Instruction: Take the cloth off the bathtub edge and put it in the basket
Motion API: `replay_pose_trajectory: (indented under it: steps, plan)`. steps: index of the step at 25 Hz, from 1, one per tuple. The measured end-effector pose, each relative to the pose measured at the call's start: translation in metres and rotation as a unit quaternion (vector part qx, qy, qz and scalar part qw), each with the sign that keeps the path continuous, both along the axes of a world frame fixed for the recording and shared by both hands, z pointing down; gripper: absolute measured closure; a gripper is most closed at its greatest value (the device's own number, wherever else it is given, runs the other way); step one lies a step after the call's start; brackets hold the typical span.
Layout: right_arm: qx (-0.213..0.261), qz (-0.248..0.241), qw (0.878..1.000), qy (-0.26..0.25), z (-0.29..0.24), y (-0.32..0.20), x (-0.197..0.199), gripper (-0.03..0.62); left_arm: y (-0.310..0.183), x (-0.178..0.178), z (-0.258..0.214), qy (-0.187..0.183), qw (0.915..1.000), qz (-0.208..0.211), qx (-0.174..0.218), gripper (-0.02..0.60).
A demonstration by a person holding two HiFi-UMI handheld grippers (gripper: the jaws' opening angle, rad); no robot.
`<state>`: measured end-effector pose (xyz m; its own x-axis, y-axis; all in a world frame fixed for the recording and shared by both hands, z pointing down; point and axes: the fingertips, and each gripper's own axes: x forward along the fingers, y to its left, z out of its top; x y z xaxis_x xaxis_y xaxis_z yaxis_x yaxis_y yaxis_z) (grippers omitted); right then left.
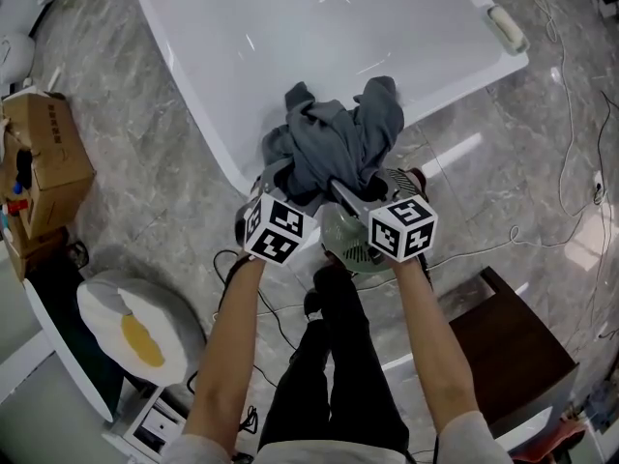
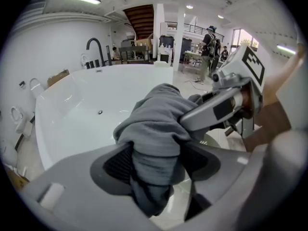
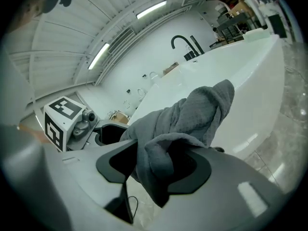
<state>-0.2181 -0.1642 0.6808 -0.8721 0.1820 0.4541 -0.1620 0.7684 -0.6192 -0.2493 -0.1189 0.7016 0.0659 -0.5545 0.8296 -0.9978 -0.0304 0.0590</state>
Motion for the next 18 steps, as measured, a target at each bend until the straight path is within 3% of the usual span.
replay_pose_trajectory:
  steps: [5,7,18]
  plan:
    - [-0.005,-0.007,1.0,-0.026,-0.021,0.004,0.006,0.419,-0.004,0.007,-0.018,0.042,0.998,-0.01,0.046,0.246]
    - [0.001,-0.007,0.999,-0.033,-0.029,0.004,0.008,0.422,-0.005,0.011,-0.025,0.053,0.9964,-0.013,0.065,0.292]
    - [0.032,0.013,0.998,-0.051,-0.068,0.021,0.047,0.424,0.013,0.05,-0.054,0.088,0.9832,-0.057,0.149,0.353]
